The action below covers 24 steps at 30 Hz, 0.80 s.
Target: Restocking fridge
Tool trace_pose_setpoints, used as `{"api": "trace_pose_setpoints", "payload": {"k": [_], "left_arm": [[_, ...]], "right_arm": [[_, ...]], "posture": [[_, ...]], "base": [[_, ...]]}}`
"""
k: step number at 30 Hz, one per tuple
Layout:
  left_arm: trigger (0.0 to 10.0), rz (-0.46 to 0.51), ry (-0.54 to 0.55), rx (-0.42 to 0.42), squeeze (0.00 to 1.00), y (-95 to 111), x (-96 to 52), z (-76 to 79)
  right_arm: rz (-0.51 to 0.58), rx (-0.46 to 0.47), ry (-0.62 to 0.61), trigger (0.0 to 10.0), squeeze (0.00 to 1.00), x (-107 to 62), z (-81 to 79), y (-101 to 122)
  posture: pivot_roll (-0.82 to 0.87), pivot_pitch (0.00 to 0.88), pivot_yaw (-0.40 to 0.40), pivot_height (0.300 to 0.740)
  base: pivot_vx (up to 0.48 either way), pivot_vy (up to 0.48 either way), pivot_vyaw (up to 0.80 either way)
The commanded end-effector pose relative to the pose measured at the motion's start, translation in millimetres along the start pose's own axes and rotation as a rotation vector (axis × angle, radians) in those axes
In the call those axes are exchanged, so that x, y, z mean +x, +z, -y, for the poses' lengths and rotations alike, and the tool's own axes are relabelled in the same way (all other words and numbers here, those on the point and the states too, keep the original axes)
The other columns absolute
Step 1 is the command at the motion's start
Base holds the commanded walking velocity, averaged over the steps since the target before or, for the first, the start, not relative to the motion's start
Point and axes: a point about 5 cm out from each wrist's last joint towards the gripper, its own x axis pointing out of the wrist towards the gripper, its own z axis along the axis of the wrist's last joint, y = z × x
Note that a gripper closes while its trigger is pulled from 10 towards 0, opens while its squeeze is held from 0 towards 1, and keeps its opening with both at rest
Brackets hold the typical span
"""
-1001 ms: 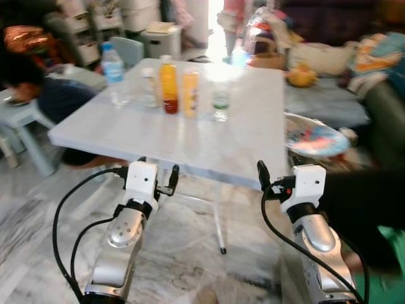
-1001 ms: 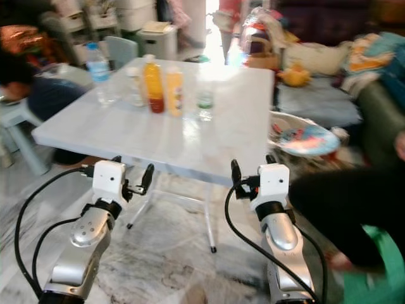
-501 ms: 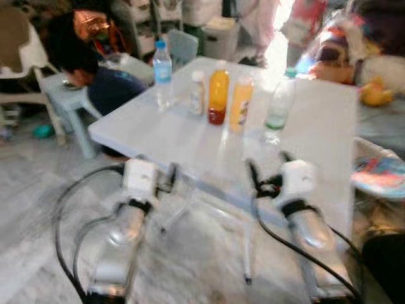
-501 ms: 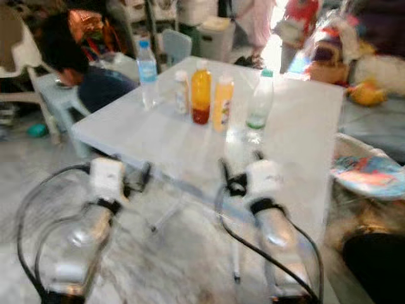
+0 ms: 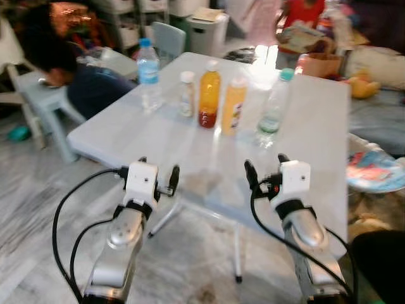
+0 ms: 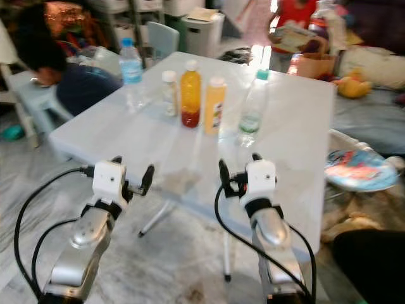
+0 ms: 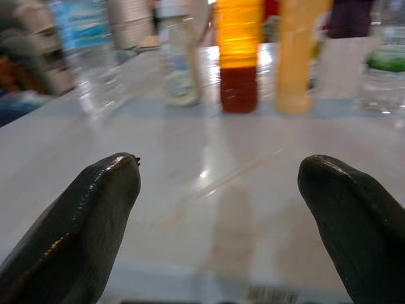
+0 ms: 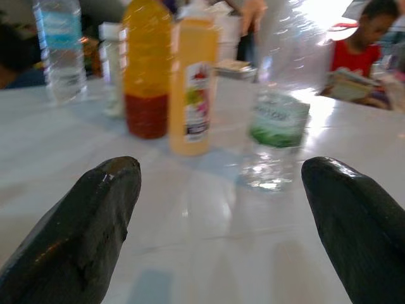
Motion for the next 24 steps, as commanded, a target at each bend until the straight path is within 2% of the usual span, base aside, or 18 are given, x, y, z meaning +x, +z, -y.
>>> {"api": "trace_pose_setpoints", "payload": {"k": [1,7,11,13,16,19,24], "left_arm": [[10.0,0.029,-0.014,-0.007,0.00,7,2.0,4.7],[10.0,0.040,0.003,-0.001,0.00,9,0.6,-0.3],[10.0,0.045,0.072,0.018,0.00,10,-6.1,-14.1],[10.0,0.042,0.104,0.022,0.00,9,-10.2,-23.6],[10.0,0.049,0.120,0.028,0.00,11,-10.9,-28.1],[10.0,0.087,0.106,0.013,0.00,18,-8.4,-28.4],[10.0,0.089,0.109,0.018,0.00,18,-9.1,-27.9]], "right_arm": [[0.006,-0.019,-0.010,10.0,0.00,0.4,6.4,3],[0.061,-0.039,-0.033,10.0,0.00,1.3,9.9,15],[0.105,-0.046,-0.081,10.0,0.00,-4.7,17.6,28],[0.096,-0.054,-0.102,10.0,0.00,-10.9,22.1,27],[0.086,-0.062,-0.105,10.0,0.00,-14.1,24.6,25],[0.106,-0.037,-0.073,10.0,0.00,-10.7,18.9,31],[0.125,-0.036,-0.043,10.0,0.00,-5.9,11.2,38]], "posture": [[0.00,0.011,-0.019,0.740],[0.00,0.011,-0.014,0.740],[0.00,0.016,-0.011,0.740],[0.00,0.022,-0.007,0.740],[0.00,0.027,-0.008,0.740],[0.00,0.027,-0.010,0.740],[0.00,0.022,-0.011,0.740]], "base": [[0.412,0.000,-0.80],[0.461,0.000,0.00],[0.378,0.000,0.00],[0.285,0.000,0.00],[0.292,0.000,0.00],[0.081,0.000,0.00],[0.000,0.000,0.00]]}}
